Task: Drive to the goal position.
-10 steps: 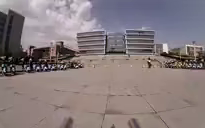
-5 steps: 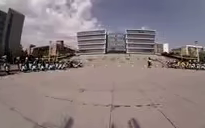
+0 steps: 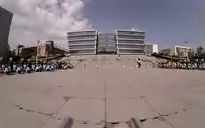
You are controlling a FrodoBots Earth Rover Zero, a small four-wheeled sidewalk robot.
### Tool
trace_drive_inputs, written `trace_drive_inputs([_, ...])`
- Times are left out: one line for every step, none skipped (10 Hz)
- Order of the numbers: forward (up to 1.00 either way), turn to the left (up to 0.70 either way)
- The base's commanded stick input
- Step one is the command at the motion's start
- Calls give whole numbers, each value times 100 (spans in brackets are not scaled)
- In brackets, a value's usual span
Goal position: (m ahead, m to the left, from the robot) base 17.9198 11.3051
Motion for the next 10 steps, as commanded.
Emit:
trace_drive_inputs([100,-1])
trace_drive_inputs([100,-1])
trace_drive_inputs([100,-1])
trace_drive_inputs([100,-1])
trace_drive_inputs([100,-1])
trace_drive_inputs([100,-1])
trace_drive_inputs([100,-1])
trace_drive_inputs([100,-1])
trace_drive_inputs([100,-1])
trace_drive_inputs([100,-1])
